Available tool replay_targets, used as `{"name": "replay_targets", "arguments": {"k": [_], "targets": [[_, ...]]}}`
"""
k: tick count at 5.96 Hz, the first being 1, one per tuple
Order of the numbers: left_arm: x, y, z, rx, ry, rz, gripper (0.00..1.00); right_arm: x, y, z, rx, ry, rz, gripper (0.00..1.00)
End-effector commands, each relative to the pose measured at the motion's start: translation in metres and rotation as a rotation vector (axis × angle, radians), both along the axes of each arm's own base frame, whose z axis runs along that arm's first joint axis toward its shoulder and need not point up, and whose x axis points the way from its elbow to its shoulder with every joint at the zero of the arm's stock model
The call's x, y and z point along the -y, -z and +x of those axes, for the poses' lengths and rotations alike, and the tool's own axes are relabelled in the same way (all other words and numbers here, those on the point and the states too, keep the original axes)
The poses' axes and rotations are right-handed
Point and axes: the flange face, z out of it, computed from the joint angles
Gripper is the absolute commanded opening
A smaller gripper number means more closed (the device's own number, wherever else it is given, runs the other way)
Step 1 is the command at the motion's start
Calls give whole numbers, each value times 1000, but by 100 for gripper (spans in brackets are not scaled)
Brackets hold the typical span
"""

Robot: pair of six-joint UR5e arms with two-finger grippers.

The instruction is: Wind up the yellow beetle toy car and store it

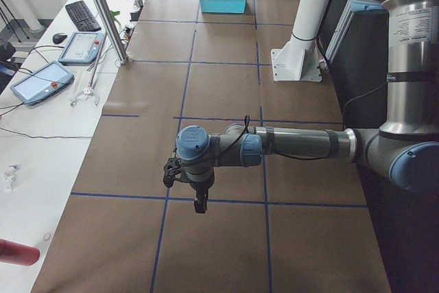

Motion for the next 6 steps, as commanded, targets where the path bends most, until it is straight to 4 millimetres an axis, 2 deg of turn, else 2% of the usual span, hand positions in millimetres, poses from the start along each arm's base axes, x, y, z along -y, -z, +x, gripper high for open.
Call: {"name": "replay_targets", "arguments": {"k": [1, 6], "targets": [[0, 0, 0, 1, -4, 3, 100, 2, 9, -1, -4, 45, 58, 100], [0, 0, 0, 1, -5, 4, 100, -3, -21, -1, -5, 96, 38, 100]]}}
